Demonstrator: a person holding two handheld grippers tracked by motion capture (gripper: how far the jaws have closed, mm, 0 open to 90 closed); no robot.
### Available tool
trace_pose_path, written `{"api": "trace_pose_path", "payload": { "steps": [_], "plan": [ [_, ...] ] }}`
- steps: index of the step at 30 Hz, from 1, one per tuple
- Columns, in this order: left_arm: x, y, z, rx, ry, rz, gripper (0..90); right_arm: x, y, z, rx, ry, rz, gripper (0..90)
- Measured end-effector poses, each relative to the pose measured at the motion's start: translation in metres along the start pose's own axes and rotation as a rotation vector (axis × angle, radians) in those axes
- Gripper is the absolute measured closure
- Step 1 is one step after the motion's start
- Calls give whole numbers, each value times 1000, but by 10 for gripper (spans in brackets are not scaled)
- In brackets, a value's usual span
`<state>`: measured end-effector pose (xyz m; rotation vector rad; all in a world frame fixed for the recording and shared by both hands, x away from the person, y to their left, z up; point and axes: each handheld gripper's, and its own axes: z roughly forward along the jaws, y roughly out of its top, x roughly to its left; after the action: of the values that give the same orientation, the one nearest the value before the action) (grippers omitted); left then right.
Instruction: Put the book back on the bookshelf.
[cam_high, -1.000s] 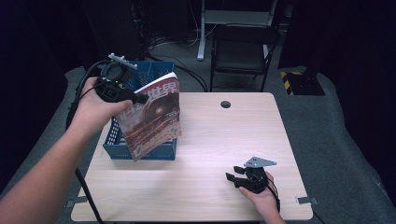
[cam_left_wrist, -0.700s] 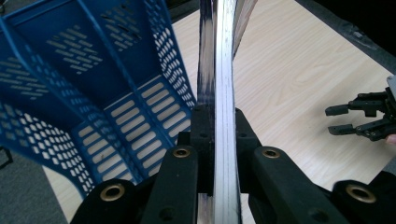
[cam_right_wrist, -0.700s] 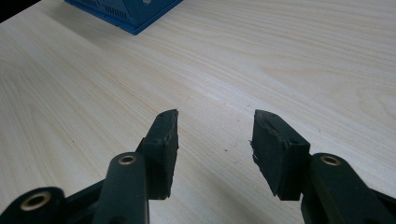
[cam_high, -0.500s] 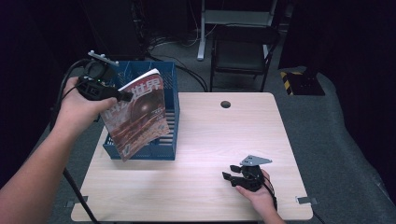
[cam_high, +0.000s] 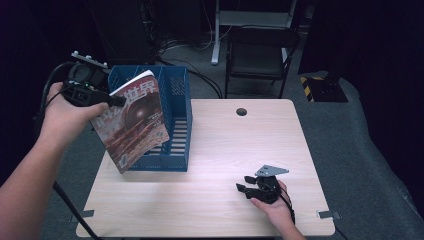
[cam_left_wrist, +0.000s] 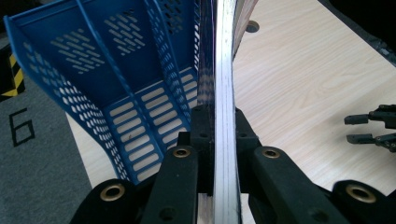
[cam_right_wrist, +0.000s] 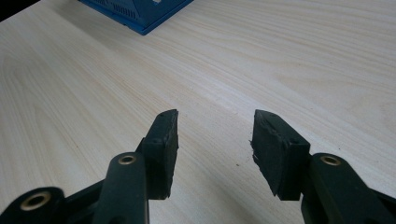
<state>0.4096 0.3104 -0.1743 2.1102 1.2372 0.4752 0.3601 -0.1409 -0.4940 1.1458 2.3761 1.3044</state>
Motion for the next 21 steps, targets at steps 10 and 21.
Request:
{"api": "trace_pose_path", "payload": {
  "steps": [10, 21],
  "plan": [
    [16, -3, 3, 13, 30, -62, 840, 1, 0, 1, 1, -2, 6, 507],
    [30, 2, 9, 22, 70, -154, 840, 1, 0, 1, 0, -2, 5, 507]
  ]
}}
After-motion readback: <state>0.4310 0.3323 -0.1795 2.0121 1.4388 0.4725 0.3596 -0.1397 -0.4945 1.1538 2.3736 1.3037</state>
